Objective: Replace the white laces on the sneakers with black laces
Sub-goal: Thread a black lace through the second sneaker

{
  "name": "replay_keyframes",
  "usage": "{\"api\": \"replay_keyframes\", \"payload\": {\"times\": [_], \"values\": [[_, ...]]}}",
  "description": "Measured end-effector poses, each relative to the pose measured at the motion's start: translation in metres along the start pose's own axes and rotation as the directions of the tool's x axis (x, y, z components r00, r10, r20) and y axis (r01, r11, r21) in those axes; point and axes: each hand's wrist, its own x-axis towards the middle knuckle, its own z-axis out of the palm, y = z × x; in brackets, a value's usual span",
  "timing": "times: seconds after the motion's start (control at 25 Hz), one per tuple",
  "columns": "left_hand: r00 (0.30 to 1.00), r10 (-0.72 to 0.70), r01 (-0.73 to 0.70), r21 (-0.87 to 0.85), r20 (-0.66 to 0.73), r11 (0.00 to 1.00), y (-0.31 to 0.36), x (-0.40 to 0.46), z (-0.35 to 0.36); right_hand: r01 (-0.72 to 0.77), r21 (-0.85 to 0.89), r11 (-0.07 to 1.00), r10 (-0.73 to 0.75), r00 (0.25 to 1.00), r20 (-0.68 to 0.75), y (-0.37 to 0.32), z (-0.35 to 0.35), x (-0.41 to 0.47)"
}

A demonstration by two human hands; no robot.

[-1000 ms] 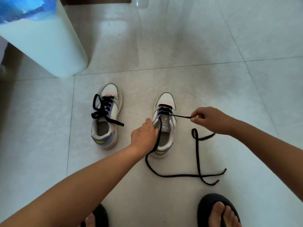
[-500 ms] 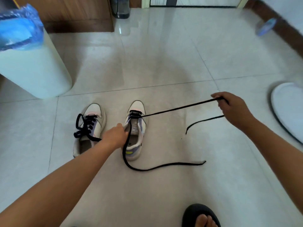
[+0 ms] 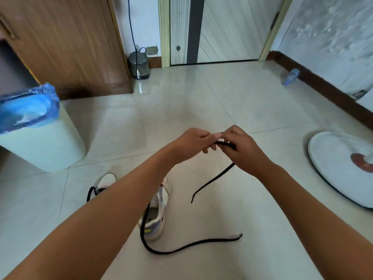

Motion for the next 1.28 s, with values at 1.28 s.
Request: {"api": "replay_keyframes", "payload": {"times": [1.28], "values": [[0.771,-0.608,0.617,0.454,-0.188,0.643,-0.163,-0.039,-0.011,-0.766,0.542,-0.346,0.684,0.189,0.704,0.041,0.181,-0.049]]}}
